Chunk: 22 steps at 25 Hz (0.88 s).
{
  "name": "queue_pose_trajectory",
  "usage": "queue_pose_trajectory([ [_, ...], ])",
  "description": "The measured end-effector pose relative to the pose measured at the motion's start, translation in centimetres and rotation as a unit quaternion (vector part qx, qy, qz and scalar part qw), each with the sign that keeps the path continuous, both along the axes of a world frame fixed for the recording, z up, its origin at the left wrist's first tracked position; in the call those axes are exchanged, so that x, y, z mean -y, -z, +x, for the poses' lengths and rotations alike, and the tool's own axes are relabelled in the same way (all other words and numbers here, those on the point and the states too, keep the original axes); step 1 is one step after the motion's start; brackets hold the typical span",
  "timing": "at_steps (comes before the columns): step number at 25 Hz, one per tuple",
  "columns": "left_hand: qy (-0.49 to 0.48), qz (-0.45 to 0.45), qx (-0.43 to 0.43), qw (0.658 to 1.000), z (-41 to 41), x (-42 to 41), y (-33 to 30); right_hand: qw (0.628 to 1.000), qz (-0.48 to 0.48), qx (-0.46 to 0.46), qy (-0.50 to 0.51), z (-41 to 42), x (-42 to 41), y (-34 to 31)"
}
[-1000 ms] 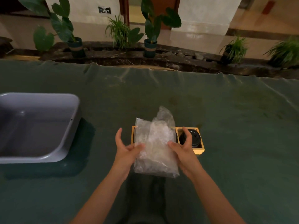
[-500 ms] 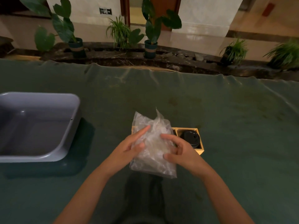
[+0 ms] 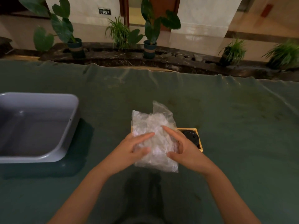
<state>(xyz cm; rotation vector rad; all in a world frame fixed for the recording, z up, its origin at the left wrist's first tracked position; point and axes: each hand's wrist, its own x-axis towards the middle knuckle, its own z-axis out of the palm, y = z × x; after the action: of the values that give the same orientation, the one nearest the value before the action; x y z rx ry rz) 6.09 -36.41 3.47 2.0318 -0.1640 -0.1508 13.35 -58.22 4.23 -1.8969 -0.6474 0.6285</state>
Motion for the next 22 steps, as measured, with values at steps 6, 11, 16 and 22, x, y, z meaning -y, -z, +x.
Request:
queue_pose_trajectory([
  [6, -0.049, 0.128, 0.015, 0.99, 1.0, 0.0, 1.0, 0.984, -0.124, 0.123, 0.038, -0.3, -0.8, 1.0],
  [11, -0.117, 0.164, 0.097, 0.975, 1.6, 0.3, 1.5, 0.954, -0.103, 0.229, 0.162, -0.2, -1.1, 1.8],
  [16, -0.11, -0.199, -0.133, 0.965, 1.2, 0.9, 1.2, 0.967, -0.028, 0.022, 0.254, -0.7, 0.0, 1.9],
  [22, -0.044, -0.204, -0.165, 0.964, 3.1, 5.9, 2.7, 0.932, 0.124, -0.132, 0.314, -4.4, 6.3, 3.0],
])
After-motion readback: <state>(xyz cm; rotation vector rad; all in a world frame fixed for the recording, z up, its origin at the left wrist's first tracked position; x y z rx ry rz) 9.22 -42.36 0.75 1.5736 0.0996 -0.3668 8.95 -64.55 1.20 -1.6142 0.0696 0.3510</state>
